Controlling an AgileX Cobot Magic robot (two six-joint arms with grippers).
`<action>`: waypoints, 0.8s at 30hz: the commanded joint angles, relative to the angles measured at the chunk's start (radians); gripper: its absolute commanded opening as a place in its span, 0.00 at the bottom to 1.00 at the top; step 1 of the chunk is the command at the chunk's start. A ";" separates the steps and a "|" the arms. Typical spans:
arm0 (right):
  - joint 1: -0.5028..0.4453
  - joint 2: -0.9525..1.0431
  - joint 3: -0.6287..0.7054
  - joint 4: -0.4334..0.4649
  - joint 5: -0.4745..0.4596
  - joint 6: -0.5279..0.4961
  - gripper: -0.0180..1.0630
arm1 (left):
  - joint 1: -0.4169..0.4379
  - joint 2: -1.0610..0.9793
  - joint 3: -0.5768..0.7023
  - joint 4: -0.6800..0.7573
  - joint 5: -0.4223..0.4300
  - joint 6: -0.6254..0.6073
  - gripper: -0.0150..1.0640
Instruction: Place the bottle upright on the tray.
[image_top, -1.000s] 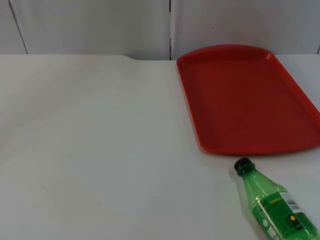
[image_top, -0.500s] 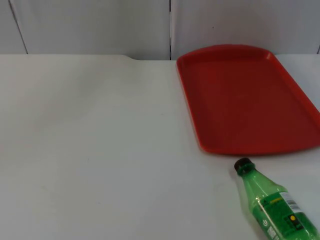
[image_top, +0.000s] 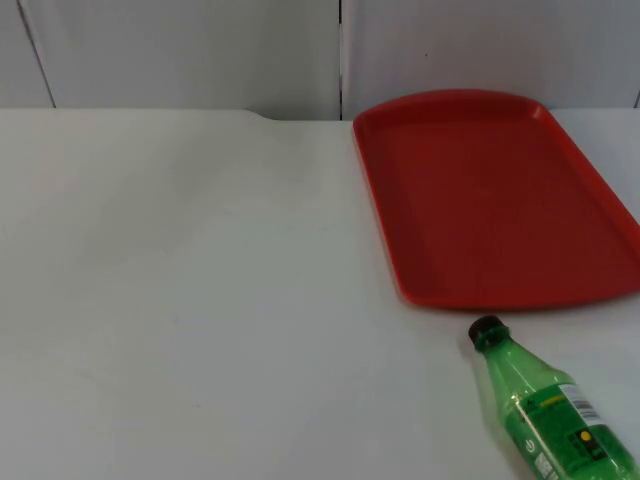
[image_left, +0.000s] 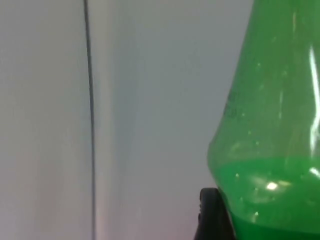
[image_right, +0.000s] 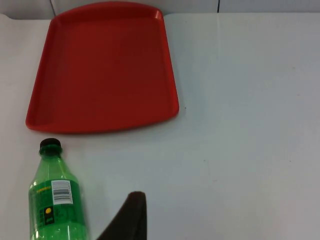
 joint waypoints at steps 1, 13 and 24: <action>-0.006 -0.003 0.002 0.001 -0.004 -0.006 0.98 | 0.000 -0.016 -0.008 0.021 -0.020 -0.082 0.01; -0.006 -0.003 0.002 0.003 -0.004 -0.006 0.98 | 0.020 0.019 -0.016 1.229 -0.423 -1.022 0.01; -0.006 -0.003 0.002 0.003 -0.004 0.000 0.98 | 0.134 0.176 -0.091 1.212 -0.649 -0.918 0.01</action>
